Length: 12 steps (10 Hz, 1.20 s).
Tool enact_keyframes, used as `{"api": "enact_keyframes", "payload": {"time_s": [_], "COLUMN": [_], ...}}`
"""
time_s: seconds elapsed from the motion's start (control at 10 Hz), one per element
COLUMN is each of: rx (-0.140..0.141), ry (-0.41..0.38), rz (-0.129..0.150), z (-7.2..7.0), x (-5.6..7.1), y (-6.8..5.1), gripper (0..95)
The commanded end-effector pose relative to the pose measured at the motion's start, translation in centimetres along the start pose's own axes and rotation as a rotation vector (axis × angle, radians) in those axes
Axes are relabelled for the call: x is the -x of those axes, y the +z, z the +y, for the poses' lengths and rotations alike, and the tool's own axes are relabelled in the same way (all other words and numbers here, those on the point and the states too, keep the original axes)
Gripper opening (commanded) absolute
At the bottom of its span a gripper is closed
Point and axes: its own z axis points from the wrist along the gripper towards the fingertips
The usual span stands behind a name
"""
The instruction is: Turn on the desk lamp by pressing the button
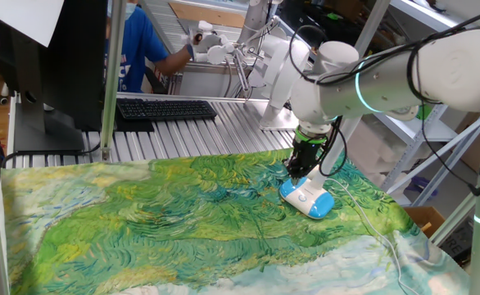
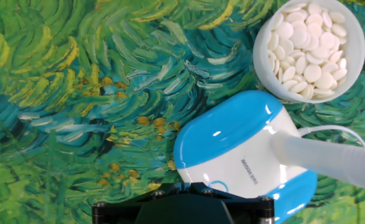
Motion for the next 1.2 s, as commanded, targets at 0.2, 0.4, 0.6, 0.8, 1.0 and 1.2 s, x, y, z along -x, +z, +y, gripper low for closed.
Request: {"api": "enact_keyframes", "payload": {"time_s": [0.2, 0.4, 0.6, 0.8, 1.0, 1.2], "rx": [0.001, 0.020, 0.033, 0.025, -0.007, -0.025], "ry": [0.014, 0.014, 0.024, 0.057, 0.067, 0.068], "rz": [0.000, -0.014, -0.043, -0.036, -0.001, 0.041], "z": [0.06, 0.06, 0.06, 0.06, 0.06, 0.06], "x": [-0.10, -0.10, -0.10, -0.10, -0.10, -0.10], "y": [-0.11, -0.11, -0.11, -0.11, -0.11, -0.11], "gripper": [0.0, 0.0, 0.0, 0.0, 0.0, 0.0]}}
